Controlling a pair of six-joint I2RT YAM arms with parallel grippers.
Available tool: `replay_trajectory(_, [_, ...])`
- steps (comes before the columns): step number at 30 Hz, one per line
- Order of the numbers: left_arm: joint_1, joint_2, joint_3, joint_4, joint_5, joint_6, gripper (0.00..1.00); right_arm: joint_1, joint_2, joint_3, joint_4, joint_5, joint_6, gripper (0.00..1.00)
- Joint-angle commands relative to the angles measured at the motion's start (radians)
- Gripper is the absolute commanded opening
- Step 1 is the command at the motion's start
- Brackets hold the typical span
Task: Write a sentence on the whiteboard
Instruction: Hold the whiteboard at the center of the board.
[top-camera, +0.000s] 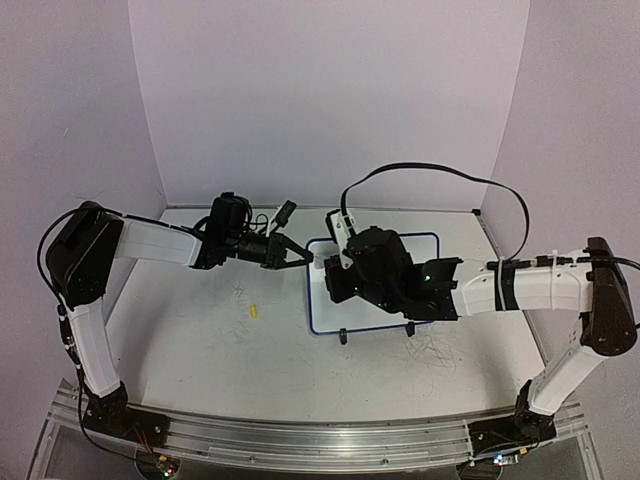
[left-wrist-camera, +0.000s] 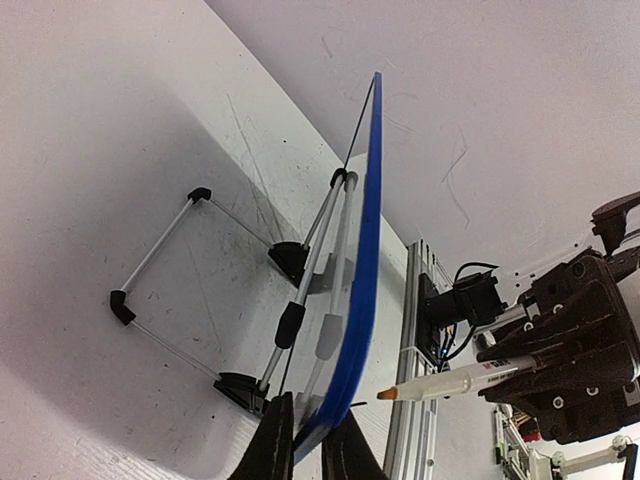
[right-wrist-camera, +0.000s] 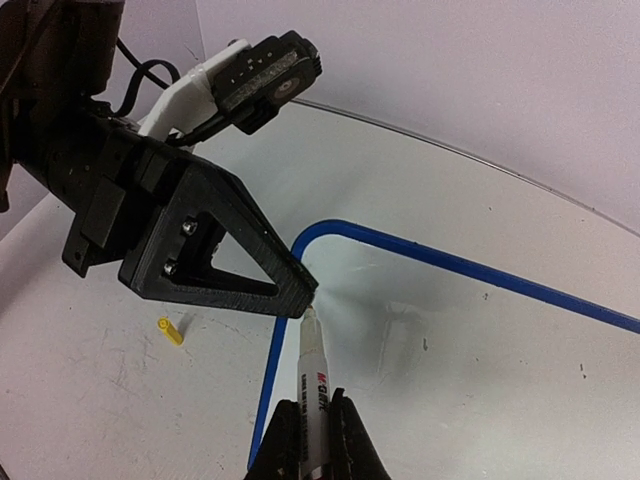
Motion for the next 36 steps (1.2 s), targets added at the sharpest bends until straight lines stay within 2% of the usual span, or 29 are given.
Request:
replay_trajectory(1, [-0.003,-0.01,-0.001,0.042,0.012,0.003,0.1,0.0,0.012,0.044,0.042,0.028,-0.009,0.0])
replay_trajectory(24, [-0.005,-0.019,-0.017,0.043,0.014,0.041,0.03,0.001,0.028,0.062,0.051,0.083,0.011,0.0])
replay_trajectory(36, [-0.031,-0.074,-0.108,0.043,-0.054,0.18,0.0,0.001,-0.134,-0.129,0.134,0.0,-0.049,0.0])
